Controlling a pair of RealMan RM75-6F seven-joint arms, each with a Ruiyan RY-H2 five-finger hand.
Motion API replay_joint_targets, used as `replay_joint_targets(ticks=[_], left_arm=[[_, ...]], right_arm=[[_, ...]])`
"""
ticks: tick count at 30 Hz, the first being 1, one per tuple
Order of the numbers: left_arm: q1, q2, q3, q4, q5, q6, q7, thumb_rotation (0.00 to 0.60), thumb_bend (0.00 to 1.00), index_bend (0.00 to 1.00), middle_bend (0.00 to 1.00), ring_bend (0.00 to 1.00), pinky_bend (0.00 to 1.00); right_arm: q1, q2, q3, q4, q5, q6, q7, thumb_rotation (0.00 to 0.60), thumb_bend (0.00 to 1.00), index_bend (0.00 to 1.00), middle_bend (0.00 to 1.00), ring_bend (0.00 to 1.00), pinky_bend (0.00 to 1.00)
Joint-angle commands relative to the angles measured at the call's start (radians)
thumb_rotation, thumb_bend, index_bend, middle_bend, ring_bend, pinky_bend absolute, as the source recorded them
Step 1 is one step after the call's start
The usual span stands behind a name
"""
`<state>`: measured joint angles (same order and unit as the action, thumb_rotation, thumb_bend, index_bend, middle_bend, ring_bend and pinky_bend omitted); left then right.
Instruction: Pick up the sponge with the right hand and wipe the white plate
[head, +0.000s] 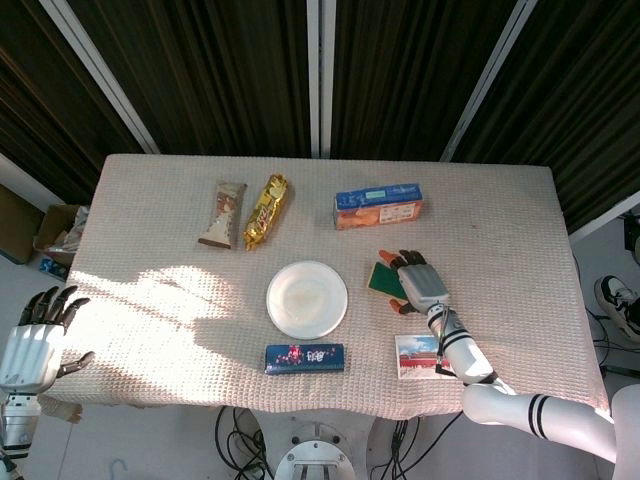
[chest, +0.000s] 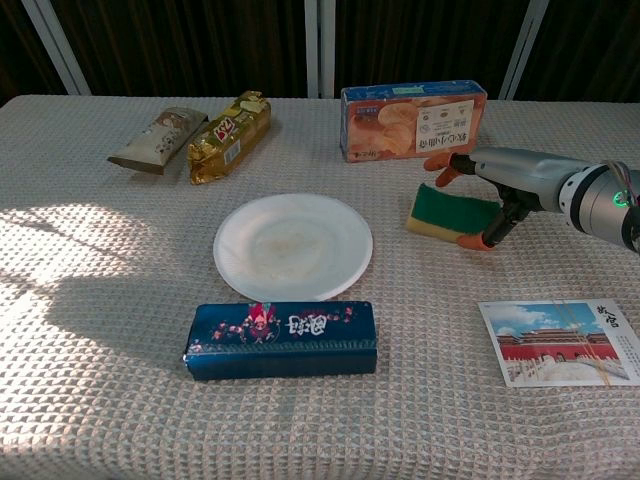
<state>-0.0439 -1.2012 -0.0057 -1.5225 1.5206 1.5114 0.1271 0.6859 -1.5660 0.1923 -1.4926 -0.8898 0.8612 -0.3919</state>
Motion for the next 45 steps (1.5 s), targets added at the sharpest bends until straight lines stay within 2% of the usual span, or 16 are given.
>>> replay_joint_targets(ticks=[1,13,27,33,39,45], left_arm=[[-0.001,0.000,0.000,0.000,0.000,-0.001,0.000,0.600,0.00,0.23,0.12,0.07,0.12],[0.006,-0.005,0.003,0.015,0.008,0.011,-0.019,0.600,0.00,0.24,0.12,0.07,0.12],[0.013,-0.007,0.005,0.029,0.005,0.014,-0.032,0.600,0.00,0.24,0.12,0.07,0.12],[0.011,-0.003,0.004,0.024,0.006,0.012,-0.027,0.600,0.00,0.25,0.12,0.07,0.12],[0.010,0.001,0.004,0.014,0.005,0.007,-0.020,0.600,0.00,0.26,0.12,0.07,0.12],[0.010,0.005,0.005,0.005,-0.002,0.000,-0.014,0.600,0.00,0.26,0.12,0.07,0.12]], right_arm=[[0.001,0.006,-0.004,-0.005,-0.004,0.001,0.012,0.600,0.23,0.00,0.13,0.00,0.04],[0.002,0.016,-0.016,-0.012,-0.012,0.009,0.055,0.600,0.24,0.01,0.15,0.00,0.04],[0.018,-0.012,-0.019,0.037,0.007,0.000,0.081,0.600,0.26,0.11,0.20,0.00,0.04],[0.016,-0.023,-0.017,0.056,-0.020,0.022,0.097,0.600,0.28,0.21,0.25,0.04,0.06],[0.011,-0.019,-0.016,0.054,-0.080,0.052,0.118,0.600,0.30,0.36,0.31,0.09,0.09],[0.017,0.015,-0.028,0.002,-0.184,0.087,0.102,0.600,0.32,0.41,0.32,0.11,0.10]])
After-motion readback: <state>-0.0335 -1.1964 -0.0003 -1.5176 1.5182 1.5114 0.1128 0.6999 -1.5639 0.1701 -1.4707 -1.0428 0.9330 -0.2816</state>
